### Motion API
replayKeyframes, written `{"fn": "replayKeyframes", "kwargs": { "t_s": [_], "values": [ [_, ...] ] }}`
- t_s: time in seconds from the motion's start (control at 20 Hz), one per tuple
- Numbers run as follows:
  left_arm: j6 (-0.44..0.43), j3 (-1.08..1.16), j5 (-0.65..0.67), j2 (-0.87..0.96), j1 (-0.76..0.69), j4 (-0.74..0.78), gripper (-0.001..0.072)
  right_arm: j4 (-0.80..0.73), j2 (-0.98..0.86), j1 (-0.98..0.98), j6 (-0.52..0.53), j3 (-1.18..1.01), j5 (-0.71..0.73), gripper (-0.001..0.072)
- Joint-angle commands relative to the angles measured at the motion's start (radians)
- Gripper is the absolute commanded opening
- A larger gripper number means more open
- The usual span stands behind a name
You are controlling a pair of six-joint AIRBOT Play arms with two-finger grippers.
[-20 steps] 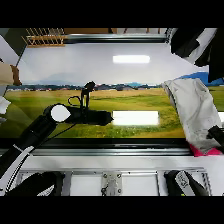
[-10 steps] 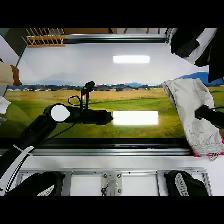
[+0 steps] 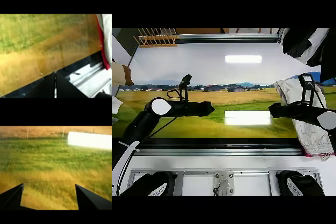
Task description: Fold the clothes and pants, and hang the long-sleeved shirts on hangers.
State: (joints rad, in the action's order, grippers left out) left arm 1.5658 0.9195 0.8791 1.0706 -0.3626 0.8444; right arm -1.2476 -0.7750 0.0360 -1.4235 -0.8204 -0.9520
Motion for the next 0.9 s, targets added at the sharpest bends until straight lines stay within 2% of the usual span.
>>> {"fn": "replayKeyframes", "kwargs": {
  "t_s": [0.0, 0.2, 0.25, 0.3, 0.35, 0.85],
  "values": [
    [0.002, 0.001, 0.000, 0.000, 0.043, -0.001, 0.0006, 0.011, -0.010, 0.028, 0.007, -0.001, 0.009, 0.0699],
    [0.002, 0.001, 0.001, 0.000, 0.057, -0.002, 0.0007, 0.011, -0.010, 0.028, 0.007, -0.001, 0.009, 0.0696],
    [0.002, 0.001, 0.001, 0.000, 0.057, -0.001, 0.0007, 0.011, -0.010, 0.028, 0.007, -0.001, 0.009, 0.0571],
    [0.002, 0.001, 0.001, 0.000, 0.057, -0.002, 0.0006, 0.011, -0.010, 0.028, 0.007, -0.001, 0.008, 0.0258],
    [0.002, 0.001, 0.001, 0.000, 0.056, -0.002, 0.0006, 0.011, -0.010, 0.028, 0.005, -0.001, 0.009, 0.0035],
    [0.002, 0.001, 0.000, 0.000, 0.056, -0.002, 0.0006, 0.011, -0.010, 0.028, 0.006, -0.001, 0.005, 0.0031]
  ]
}}
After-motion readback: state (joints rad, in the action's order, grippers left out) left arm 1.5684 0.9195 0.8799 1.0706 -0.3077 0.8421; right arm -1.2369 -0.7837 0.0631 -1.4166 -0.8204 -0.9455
